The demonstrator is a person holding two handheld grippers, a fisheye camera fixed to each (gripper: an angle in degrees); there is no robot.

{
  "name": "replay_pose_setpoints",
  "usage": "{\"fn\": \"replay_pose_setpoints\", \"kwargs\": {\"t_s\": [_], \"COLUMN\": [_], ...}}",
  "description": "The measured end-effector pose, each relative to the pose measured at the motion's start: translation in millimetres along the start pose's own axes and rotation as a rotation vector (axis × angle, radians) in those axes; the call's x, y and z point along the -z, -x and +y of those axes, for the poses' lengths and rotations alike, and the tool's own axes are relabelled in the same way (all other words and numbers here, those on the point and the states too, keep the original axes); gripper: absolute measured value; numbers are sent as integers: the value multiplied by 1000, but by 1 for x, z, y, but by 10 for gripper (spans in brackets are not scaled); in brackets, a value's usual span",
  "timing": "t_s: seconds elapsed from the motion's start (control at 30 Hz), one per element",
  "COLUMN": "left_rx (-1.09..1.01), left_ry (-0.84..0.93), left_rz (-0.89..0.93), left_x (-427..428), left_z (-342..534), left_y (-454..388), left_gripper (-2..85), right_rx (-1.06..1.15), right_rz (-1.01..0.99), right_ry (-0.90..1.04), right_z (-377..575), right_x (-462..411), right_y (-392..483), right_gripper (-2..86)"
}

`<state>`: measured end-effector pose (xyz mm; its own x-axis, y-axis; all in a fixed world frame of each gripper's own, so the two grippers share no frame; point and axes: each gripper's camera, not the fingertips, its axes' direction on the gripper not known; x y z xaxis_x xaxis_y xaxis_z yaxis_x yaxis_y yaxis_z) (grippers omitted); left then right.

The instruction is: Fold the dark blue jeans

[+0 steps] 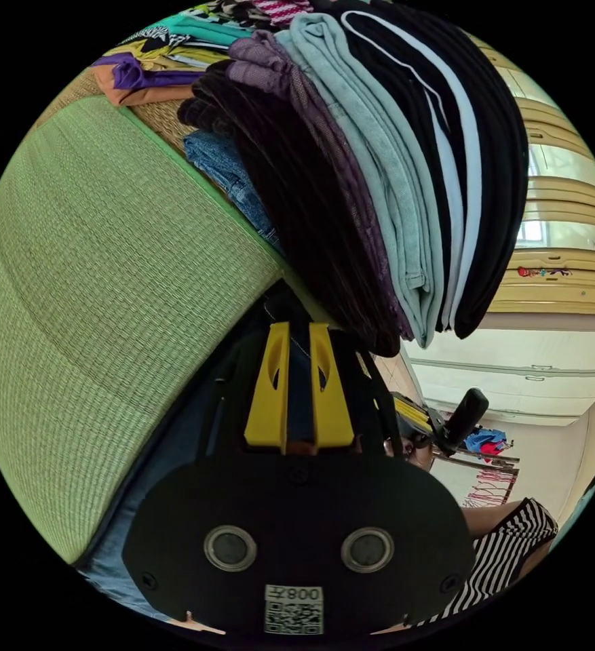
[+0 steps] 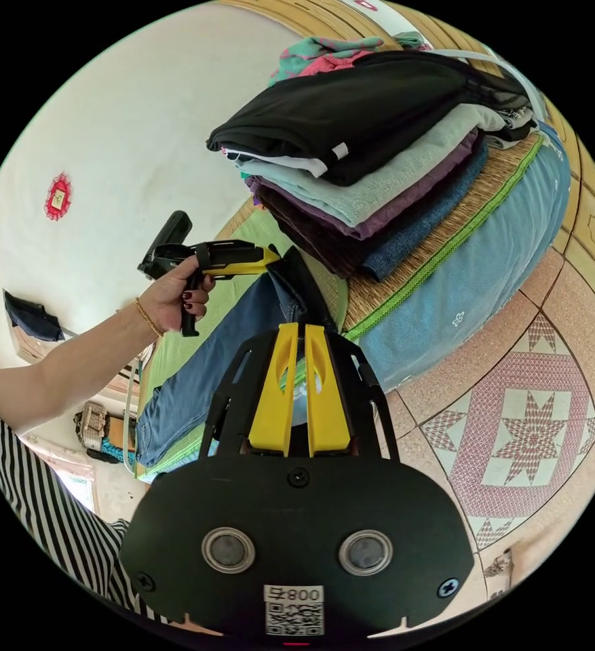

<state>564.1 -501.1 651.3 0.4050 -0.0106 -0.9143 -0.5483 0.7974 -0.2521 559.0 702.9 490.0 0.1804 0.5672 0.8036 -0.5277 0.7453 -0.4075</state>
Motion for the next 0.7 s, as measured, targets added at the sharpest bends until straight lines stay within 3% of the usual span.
{"fn": "replay_pose_setpoints", "kwargs": {"t_s": [0.33,0.47,0.57,0.7], "left_rx": [-30,-30,3,24], "left_ry": [-37,-125,-93,-108], "left_rz": [31,56,25,53], "left_x": [22,46,52,69], "left_z": [23,43,52,76], "left_y": [-15,-22,-23,-23], "left_gripper": [66,60,42,15], "right_rx": [-99,-108,-33,111], "right_rz": [-60,37,16,120], "right_ry": [11,-8,-42,102], "right_z": [-23,-30,-38,-58], "right_x": [-23,-24,-31,-82], "right_y": [-1,14,41,84], "right_gripper": [13,4,1,0]}}
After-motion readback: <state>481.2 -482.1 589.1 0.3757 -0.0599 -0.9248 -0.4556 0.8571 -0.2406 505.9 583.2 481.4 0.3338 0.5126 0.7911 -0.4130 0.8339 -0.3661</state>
